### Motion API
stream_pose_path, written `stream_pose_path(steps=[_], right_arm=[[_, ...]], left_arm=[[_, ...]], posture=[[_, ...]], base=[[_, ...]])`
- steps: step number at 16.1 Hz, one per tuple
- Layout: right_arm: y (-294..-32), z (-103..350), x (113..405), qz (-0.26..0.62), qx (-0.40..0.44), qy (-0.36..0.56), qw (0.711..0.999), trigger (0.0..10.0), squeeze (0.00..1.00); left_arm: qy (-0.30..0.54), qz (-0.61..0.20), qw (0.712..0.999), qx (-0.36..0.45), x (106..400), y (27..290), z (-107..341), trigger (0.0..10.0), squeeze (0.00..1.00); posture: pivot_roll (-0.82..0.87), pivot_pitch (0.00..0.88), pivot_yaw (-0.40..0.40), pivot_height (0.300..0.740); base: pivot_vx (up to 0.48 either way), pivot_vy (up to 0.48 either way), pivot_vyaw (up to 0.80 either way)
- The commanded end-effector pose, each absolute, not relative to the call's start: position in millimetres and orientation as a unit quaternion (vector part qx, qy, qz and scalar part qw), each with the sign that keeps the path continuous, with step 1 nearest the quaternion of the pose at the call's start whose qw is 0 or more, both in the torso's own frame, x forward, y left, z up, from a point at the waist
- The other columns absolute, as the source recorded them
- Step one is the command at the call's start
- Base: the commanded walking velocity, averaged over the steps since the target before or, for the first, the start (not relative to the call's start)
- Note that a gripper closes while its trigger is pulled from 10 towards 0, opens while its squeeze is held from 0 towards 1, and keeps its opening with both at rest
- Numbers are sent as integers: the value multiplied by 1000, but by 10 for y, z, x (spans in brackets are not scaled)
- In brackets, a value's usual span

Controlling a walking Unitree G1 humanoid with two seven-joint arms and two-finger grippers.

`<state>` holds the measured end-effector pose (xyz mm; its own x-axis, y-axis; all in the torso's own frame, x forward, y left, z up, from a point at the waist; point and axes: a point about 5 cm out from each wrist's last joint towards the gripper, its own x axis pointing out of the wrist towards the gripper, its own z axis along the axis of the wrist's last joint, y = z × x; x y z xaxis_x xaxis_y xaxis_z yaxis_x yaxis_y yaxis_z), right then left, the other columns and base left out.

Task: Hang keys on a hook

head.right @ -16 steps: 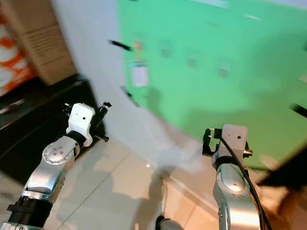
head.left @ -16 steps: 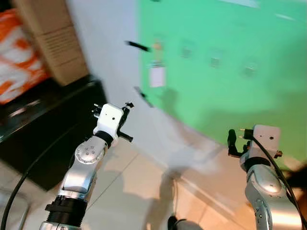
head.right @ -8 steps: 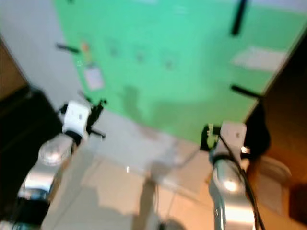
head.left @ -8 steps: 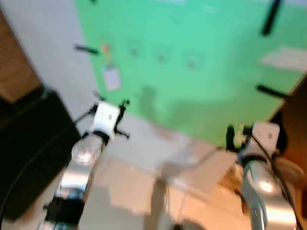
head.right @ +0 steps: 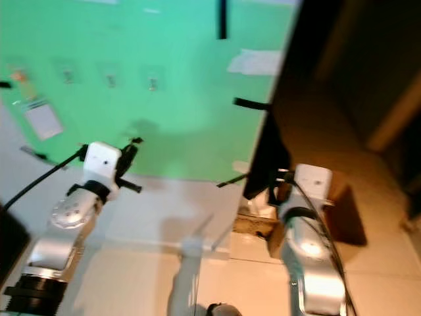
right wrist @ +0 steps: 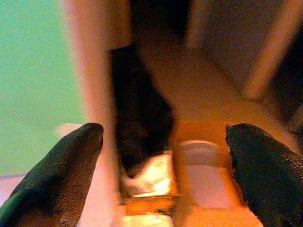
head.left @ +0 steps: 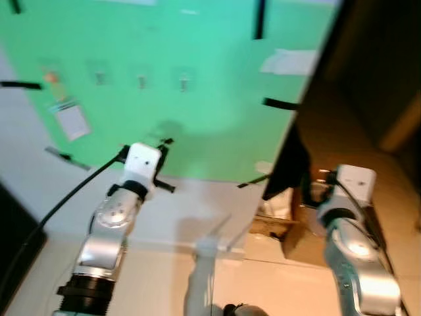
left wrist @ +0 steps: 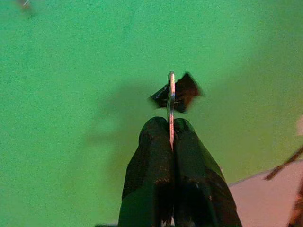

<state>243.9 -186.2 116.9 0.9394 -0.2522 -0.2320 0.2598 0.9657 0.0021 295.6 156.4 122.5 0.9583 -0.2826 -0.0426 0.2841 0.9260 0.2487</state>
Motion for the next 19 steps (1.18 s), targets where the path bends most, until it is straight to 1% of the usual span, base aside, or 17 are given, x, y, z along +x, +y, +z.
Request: stream_pose_path(steps=[1,3,7,11,13,16,19], right_arm=[[-1822,1174,2469,-119,25,118,985,10000,0],[-1781,1185,2494,-99,18,111,989,10000,0],[-1718,1182,2506,-77,14,107,991,10000,0],[-1628,1235,2533,-37,26,89,995,10000,0],[-1620,1232,2532,-34,29,89,995,10000,0],[-1584,1230,2543,-23,30,85,996,10000,0],[-1606,1264,2568,-27,26,76,996,10000,0]], left_arm=[[4,-133,982,133,2955,1624,1247,10000,0],[3,-132,982,136,2956,1643,1263,10000,0],[-5,-126,981,149,2971,1683,1328,10000,0],[-24,-123,980,154,3015,1674,1441,10000,0],[-27,-122,979,164,3027,1664,1456,10000,0],[-49,-117,981,147,3082,1646,1538,10000,0],[-58,-124,982,133,3142,1608,1589,10000,0]], posture=[[-25,0,-28,740],[-21,0,-24,740],[-10,0,-14,740],[-11,0,-4,740],[-11,0,-4,740],[-16,0,2,740],[-24,0,8,740]], base=[[0,289,-463],[0,285,0],[0,0,0],[0,0,0],[0,0,0],[0,0,0],[0,0,0]])
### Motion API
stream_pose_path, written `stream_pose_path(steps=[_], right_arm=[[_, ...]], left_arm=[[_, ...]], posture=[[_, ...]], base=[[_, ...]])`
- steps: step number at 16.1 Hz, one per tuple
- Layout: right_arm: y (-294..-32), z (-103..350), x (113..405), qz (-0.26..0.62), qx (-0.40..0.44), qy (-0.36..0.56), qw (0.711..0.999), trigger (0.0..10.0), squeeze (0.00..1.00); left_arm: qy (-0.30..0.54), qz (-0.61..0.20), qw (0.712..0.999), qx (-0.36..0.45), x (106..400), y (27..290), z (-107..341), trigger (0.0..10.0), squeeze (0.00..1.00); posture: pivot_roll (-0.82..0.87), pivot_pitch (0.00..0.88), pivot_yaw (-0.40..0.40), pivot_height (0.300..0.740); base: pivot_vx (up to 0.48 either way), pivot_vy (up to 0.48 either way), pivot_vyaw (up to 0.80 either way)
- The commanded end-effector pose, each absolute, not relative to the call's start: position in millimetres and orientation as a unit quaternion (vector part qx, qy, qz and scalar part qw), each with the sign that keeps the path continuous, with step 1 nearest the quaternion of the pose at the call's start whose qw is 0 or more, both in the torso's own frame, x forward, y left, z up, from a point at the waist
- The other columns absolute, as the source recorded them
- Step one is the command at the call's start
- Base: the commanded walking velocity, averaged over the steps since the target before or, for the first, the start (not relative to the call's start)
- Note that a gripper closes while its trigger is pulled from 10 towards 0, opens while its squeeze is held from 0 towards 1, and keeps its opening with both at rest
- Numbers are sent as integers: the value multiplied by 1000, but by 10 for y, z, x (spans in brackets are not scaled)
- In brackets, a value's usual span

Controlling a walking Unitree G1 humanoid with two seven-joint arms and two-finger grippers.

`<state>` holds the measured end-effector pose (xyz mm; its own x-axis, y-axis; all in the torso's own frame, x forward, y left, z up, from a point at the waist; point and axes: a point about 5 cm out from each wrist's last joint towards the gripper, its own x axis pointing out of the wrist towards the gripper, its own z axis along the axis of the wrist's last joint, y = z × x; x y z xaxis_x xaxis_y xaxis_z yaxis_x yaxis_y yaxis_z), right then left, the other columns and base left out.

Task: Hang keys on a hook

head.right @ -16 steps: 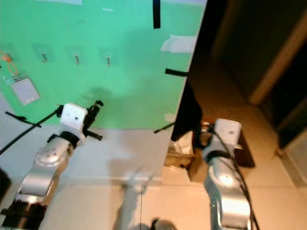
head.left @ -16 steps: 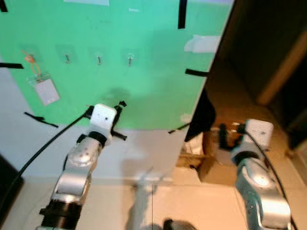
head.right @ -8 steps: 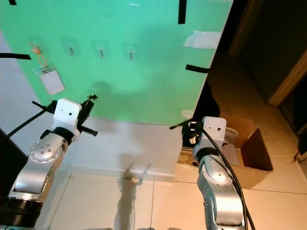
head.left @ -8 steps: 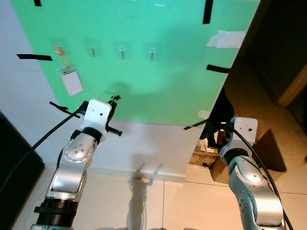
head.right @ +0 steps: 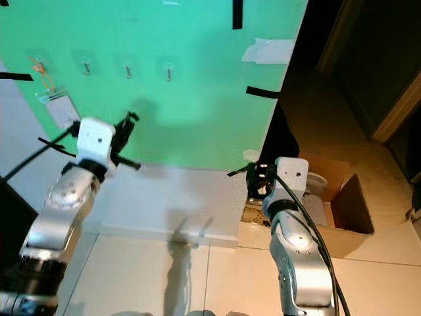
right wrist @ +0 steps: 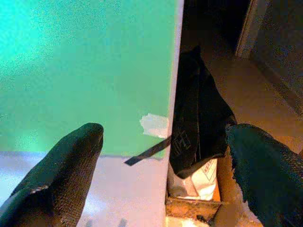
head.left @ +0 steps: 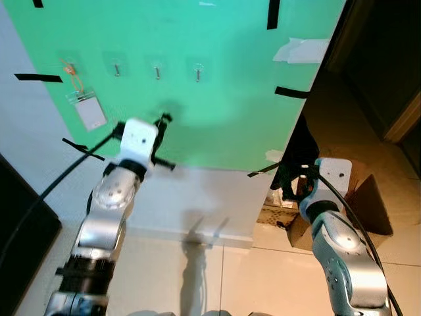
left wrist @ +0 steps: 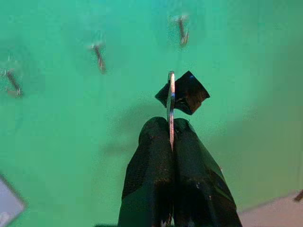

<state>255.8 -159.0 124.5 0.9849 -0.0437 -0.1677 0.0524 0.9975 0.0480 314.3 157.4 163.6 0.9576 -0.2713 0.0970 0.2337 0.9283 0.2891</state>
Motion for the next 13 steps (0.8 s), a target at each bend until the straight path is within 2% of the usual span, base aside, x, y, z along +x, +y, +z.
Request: stream_pose_path(steps=[1,10,12,13], right_arm=[[-1628,1304,2579,-30,29,65,997,10000,0],[-1563,1318,2615,4,-5,60,998,10000,0],[-1535,1320,2609,13,-12,58,998,10000,0],[-1547,1319,2602,6,3,57,998,10000,0]], left_arm=[[-62,-132,981,130,3161,1570,1597,10000,0],[-72,-134,980,125,3206,1544,1620,10000,0],[-73,-137,980,127,3207,1540,1622,10000,0],[-74,-138,979,127,3207,1536,1623,10000,0]], posture=[[-39,0,17,740],[-37,0,17,740],[-37,0,18,740],[-38,0,20,740]], base=[[0,0,0],[252,0,0],[266,0,706],[274,0,0]])
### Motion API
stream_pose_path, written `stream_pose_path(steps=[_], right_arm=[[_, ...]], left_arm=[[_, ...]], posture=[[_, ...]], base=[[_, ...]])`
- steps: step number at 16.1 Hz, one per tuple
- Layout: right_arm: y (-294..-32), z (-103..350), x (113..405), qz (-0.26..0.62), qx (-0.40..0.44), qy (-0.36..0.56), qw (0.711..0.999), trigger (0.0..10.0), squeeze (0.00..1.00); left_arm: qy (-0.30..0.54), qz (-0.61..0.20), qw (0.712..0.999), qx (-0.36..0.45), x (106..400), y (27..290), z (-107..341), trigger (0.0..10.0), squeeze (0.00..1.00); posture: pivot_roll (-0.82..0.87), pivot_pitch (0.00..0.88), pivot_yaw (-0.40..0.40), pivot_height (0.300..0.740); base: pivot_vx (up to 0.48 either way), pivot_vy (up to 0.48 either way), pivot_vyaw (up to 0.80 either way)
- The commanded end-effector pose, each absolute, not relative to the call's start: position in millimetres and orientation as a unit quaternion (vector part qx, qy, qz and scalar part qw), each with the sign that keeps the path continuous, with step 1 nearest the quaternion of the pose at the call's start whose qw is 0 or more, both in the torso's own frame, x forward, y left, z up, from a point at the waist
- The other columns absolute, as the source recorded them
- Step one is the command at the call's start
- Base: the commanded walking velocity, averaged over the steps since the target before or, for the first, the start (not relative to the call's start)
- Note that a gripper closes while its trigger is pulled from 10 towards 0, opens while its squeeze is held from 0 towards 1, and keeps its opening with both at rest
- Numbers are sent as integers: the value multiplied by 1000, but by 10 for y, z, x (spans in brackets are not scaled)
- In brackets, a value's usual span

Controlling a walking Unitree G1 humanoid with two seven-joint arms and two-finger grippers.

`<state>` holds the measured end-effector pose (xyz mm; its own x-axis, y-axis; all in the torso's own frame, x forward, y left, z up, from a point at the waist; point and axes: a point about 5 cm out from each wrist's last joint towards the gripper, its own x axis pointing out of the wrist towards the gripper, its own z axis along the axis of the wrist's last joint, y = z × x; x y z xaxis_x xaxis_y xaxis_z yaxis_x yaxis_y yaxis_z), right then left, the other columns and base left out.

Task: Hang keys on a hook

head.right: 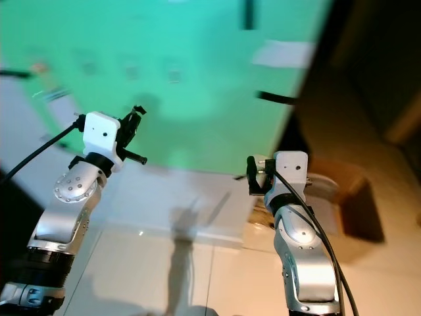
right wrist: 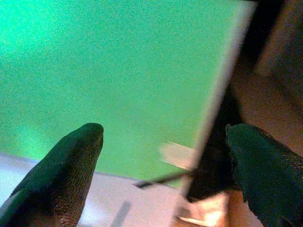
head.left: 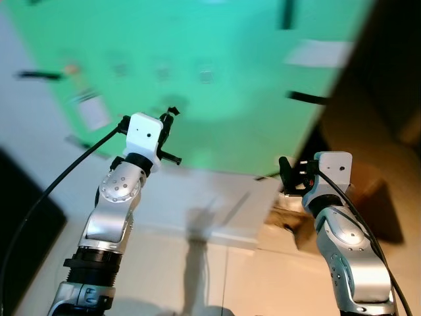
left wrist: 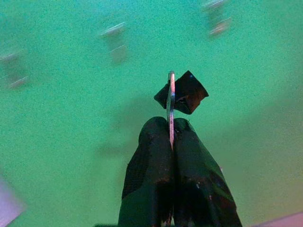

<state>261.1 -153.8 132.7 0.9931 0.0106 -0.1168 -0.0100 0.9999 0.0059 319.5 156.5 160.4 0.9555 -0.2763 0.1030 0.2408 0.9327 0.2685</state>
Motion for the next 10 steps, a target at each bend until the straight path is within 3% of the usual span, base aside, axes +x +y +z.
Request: stream_pose_path(steps=[1,10], right_arm=[[-1566,1318,2595,-2,15,56,998,10000,0],[-1611,1342,2545,-5,2,53,999,10000,0]], left_arm=[[-75,-141,979,128,3207,1531,1624,10000,0],[-82,-174,974,123,3232,1420,1628,10000,0]], posture=[[-41,0,22,740],[-83,0,42,740]], base=[[270,0,0],[269,0,0]])
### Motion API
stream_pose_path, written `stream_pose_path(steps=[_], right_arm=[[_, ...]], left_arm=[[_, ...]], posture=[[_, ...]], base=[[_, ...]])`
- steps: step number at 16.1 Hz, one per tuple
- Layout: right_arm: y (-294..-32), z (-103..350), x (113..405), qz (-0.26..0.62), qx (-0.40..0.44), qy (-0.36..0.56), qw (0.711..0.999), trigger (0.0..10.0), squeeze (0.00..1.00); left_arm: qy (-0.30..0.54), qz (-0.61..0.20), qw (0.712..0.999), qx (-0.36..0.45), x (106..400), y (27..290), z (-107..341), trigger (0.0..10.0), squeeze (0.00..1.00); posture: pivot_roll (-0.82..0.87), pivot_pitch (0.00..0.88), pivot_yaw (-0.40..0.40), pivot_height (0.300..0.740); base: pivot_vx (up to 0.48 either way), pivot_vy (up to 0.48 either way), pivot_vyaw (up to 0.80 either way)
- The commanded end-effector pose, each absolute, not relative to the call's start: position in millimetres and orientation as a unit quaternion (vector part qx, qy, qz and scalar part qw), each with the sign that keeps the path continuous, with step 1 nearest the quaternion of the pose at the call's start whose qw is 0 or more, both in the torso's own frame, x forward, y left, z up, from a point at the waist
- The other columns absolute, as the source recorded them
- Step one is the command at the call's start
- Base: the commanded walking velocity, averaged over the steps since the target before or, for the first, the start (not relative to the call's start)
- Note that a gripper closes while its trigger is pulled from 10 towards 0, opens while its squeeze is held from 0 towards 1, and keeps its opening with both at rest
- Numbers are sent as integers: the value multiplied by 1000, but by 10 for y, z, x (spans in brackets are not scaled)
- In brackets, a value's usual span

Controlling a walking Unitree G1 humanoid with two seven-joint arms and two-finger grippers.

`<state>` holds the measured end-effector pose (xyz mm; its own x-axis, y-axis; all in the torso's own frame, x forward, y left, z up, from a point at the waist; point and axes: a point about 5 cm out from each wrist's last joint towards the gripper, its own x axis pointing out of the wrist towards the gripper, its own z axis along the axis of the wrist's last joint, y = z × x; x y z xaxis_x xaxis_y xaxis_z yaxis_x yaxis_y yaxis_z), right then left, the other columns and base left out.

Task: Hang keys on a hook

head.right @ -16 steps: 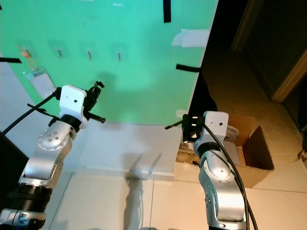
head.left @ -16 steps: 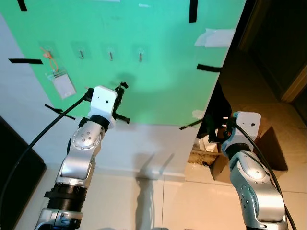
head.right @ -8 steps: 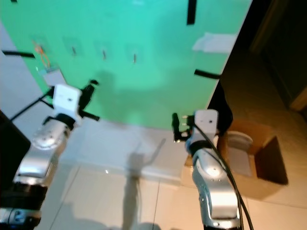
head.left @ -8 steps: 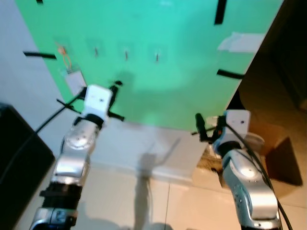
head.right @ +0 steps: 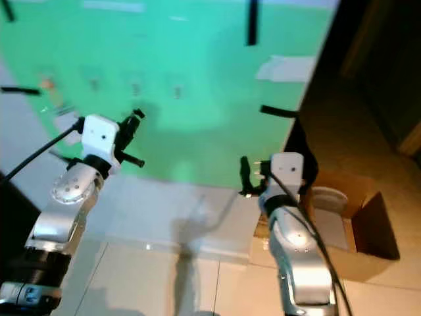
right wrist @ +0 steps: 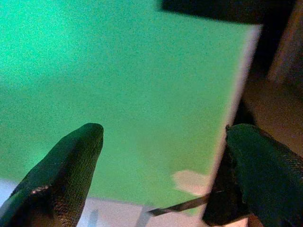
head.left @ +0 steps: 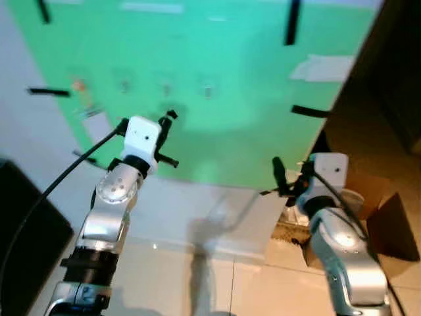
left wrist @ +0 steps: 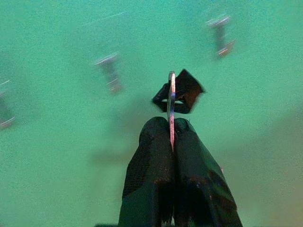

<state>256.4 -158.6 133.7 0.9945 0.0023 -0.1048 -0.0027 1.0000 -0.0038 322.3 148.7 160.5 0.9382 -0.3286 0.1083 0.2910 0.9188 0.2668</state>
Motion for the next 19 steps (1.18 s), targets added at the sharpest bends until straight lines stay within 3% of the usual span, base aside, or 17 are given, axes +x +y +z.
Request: stream_pose_path(steps=[1,7,11,15,19], right_arm=[[-1613,1343,2543,-5,1,53,999,10000,0],[-1609,1392,2467,5,-9,40,999,10000,0],[-1600,1436,2448,17,-30,31,999,10000,0],[-1578,1534,2377,64,-28,11,998,10000,0],[-1479,1566,2379,116,-38,12,992,10000,0]], left_arm=[[-83,-176,973,123,3237,1413,1629,10000,0],[-168,-248,946,121,3319,1168,1875,10000,0],[-182,-262,942,102,3381,1094,1899,10000,0],[-186,-241,947,104,3488,1042,1890,10000,0],[-157,-188,956,164,3647,1133,1845,10000,0]], posture=[[-87,0,45,740],[-164,0,97,740],[-222,0,122,740],[-258,0,125,740],[-278,0,133,740]], base=[[270,0,0],[0,0,0],[0,0,0],[0,0,0],[0,0,0]])
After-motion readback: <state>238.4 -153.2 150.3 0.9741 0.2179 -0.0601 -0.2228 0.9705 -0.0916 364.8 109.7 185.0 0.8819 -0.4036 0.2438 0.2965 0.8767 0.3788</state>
